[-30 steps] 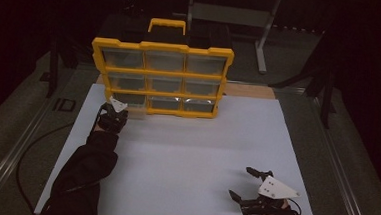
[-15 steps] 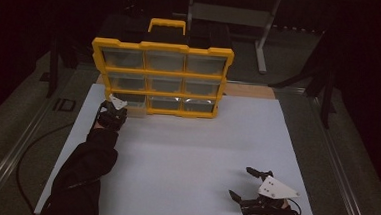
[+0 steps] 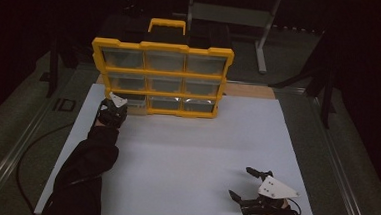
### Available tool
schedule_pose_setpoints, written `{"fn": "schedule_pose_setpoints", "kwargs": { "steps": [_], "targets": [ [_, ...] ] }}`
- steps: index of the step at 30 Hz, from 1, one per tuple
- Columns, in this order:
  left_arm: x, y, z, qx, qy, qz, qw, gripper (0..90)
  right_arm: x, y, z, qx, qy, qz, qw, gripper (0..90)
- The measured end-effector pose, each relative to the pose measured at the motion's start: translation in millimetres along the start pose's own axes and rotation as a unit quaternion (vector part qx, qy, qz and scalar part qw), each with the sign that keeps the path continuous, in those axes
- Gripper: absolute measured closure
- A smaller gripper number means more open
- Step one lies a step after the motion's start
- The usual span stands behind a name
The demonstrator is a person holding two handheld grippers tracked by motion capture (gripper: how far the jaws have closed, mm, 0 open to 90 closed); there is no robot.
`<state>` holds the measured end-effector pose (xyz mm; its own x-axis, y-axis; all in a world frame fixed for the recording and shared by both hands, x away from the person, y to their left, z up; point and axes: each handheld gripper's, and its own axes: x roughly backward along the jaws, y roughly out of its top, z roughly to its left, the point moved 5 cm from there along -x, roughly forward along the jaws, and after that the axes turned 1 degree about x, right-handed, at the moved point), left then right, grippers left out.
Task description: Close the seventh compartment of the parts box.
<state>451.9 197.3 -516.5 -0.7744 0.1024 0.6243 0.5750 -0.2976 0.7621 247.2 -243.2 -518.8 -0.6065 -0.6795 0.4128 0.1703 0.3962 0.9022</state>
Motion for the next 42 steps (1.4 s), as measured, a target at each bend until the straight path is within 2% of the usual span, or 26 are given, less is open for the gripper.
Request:
{"fn": "schedule_pose_setpoints", "kwargs": {
  "steps": [8, 14, 42],
  "targets": [
    [-3.8, 2.7, 0.1, -0.004, 0.001, -0.006, 1.0, 89.5, -0.1, -0.3, -0.2, 0.0, 0.0, 0.001, 1.0, 7.8],
    [-6.9, 4.8, 1.7, 0.004, -0.005, -0.009, 0.9999, 89.5, -0.3, -0.4, -0.2, 0.001, 0.0, 0.001, 1.0, 7.8],
    [-23.2, 11.8, 5.7, 0.006, 0.004, -0.009, 0.9999, 89.5, -1.8, -1.7, -0.3, -0.003, 0.001, 0.003, 1.0, 7.8]
  ]
}}
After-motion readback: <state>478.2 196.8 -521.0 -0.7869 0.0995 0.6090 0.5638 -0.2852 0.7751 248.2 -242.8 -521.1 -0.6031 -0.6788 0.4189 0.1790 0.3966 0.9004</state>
